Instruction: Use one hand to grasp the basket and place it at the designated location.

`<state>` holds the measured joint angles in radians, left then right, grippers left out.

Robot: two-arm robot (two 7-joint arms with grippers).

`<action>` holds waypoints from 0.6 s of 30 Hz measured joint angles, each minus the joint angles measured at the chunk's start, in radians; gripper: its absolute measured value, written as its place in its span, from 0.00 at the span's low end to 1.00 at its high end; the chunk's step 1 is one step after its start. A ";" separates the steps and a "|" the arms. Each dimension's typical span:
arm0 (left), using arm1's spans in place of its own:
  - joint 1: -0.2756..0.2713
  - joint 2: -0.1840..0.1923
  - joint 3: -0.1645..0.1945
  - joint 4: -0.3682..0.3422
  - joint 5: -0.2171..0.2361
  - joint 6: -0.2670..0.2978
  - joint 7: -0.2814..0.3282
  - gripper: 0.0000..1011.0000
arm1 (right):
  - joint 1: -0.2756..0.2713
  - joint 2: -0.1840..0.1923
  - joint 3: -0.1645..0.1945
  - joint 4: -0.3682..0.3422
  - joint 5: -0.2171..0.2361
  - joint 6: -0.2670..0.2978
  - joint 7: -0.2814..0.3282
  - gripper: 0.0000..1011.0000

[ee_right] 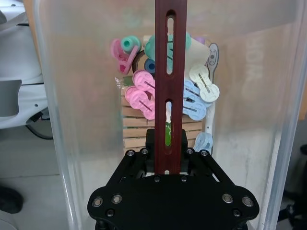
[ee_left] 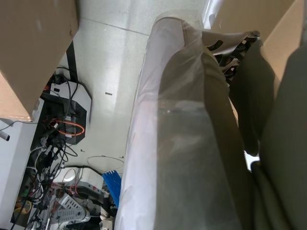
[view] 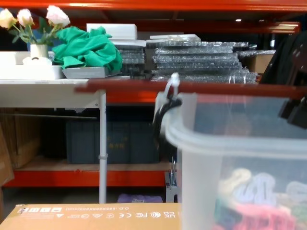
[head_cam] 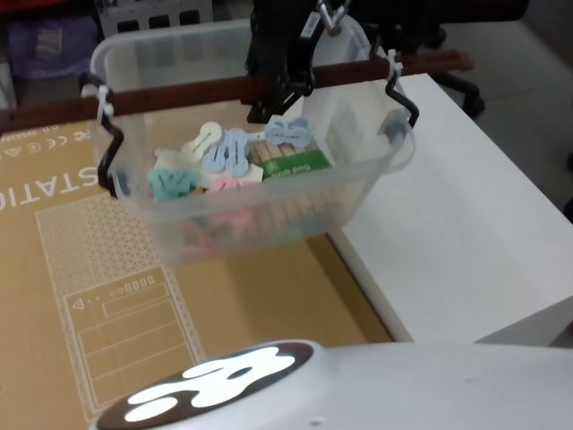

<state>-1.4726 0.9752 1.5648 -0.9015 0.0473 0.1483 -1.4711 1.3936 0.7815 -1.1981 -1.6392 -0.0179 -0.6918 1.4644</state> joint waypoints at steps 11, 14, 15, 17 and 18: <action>0.000 0.000 0.000 0.000 0.000 0.000 0.000 0.00 | -0.041 -0.030 -0.036 -0.040 -0.064 -0.060 -0.071 0.23; 0.000 0.000 0.000 0.000 0.000 0.000 0.000 0.00 | -0.050 -0.035 -0.043 -0.048 -0.085 -0.063 -0.087 0.23; 0.000 0.000 0.000 0.000 0.000 0.000 0.000 0.00 | -0.053 -0.037 -0.046 -0.050 -0.093 -0.063 -0.092 0.23; 0.000 0.000 0.000 0.000 0.000 0.000 0.000 0.00 | -0.059 -0.042 -0.050 -0.054 -0.104 -0.063 -0.102 0.23; 0.000 0.000 0.000 0.000 0.000 0.000 0.000 0.00 | -0.063 -0.047 -0.056 -0.056 -0.112 -0.062 -0.109 0.23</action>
<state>-1.4726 0.9751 1.5648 -0.9016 0.0472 0.1482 -1.4712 1.3305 0.7341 -1.2537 -1.6957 -0.1302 -0.7536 1.3556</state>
